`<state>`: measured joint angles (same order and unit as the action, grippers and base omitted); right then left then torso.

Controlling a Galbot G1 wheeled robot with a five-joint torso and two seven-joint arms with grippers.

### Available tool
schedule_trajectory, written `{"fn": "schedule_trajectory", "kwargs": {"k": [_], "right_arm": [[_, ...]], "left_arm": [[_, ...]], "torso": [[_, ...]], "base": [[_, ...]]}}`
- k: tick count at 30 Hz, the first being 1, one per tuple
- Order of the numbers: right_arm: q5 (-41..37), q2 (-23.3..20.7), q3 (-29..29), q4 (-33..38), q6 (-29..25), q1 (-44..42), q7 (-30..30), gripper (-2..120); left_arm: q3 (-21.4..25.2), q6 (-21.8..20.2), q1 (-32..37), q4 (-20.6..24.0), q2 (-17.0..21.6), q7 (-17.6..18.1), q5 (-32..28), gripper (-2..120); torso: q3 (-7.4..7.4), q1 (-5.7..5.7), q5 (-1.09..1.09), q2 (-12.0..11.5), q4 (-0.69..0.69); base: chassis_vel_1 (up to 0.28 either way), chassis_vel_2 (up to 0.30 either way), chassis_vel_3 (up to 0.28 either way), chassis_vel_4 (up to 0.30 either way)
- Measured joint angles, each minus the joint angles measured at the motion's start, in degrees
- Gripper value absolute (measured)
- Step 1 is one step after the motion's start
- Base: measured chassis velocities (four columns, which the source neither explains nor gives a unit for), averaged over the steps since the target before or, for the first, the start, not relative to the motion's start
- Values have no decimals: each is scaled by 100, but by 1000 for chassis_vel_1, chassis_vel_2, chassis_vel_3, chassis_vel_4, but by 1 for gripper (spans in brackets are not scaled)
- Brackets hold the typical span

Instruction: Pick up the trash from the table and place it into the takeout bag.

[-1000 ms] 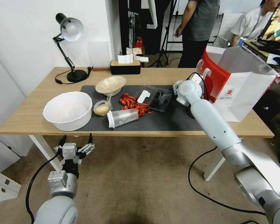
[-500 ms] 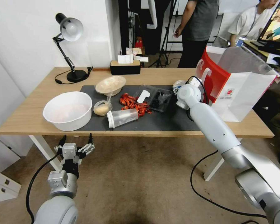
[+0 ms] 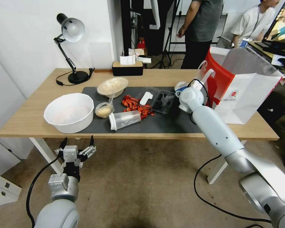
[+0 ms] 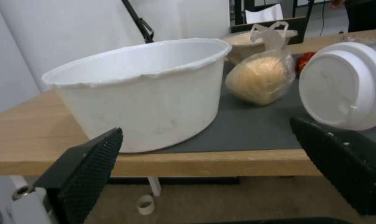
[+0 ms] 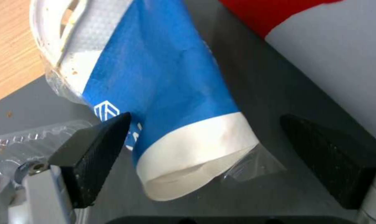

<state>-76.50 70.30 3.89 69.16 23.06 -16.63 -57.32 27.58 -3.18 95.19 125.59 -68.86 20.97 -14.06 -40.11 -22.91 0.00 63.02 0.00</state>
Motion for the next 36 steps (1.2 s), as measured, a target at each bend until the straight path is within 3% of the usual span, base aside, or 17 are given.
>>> {"fn": "schedule_trajectory", "kwargs": {"k": [10,22,36], "right_arm": [[-16,0,-33,-18,-28,-27,58,78],[-35,8,-56,-10,-48,-78,83,39],[-13,4,-41,99,-94,-163,143,34]], "left_arm": [[2,0,6,2,16,13,0,100],[-48,-4,-48,-34,37,22,-7,100],[-56,-5,-65,-60,40,25,-13,100]], "torso": [[1,1,-2,1,-2],[2,1,-1,2,1],[0,0,0,1,-1]], "base": [[0,0,0,0],[0,0,0,0],[0,0,0,0]]}}
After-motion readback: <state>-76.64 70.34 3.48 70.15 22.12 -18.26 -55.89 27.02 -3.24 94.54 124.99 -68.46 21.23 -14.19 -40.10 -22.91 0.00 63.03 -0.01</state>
